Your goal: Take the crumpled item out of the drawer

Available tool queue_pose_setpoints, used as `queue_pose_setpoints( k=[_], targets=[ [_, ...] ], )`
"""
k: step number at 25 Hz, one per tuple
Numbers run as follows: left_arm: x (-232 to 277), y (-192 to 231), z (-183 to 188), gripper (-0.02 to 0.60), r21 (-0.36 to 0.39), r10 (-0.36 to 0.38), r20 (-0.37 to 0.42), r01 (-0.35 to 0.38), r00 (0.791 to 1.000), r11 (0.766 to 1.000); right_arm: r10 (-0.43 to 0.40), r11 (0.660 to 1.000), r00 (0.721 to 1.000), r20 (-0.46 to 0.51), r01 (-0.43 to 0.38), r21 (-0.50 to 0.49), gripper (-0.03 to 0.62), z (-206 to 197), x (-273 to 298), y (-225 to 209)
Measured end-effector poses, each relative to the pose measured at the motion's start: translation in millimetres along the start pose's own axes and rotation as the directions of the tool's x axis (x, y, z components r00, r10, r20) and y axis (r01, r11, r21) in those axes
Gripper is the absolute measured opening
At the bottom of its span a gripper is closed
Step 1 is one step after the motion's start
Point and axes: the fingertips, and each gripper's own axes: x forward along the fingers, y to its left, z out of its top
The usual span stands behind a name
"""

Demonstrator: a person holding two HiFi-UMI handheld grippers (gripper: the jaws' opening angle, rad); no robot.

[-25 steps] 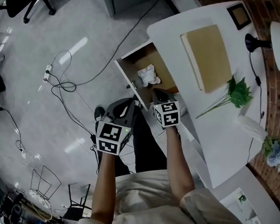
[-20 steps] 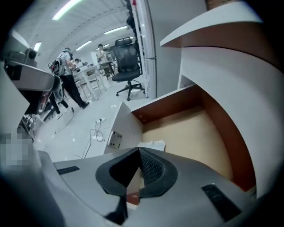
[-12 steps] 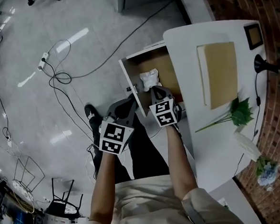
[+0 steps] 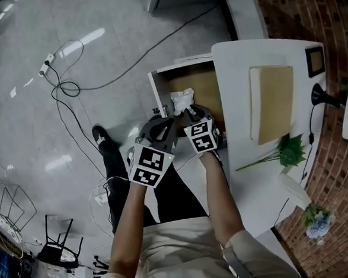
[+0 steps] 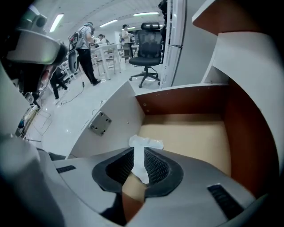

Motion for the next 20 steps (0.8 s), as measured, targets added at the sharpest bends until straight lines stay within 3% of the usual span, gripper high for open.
queue_pose_setpoints(
  k=[4, 12, 20],
  targets=[
    [-14, 5, -5, 0.014, -0.010, 0.034, 0.020, -0.034, 0.999, 0.999, -0.020, 0.998, 1.000, -0.003, 0.020, 0.051, 0.157, -2, 5, -5],
    [-24, 23, -13, 0.014, -0.049, 0.077, 0.035, -0.075, 0.996, 0.996, 0.016, 0.995, 0.997, -0.075, -0.023, -0.094, 0.199, -4, 34, 0],
    [-36, 38, -18, 0.014, -0.050, 0.112, 0.053, -0.109, 0.992, 0.993, 0.007, 0.983, 0.981, -0.194, -0.042, -0.178, 0.198, -22, 52, -1]
  ],
)
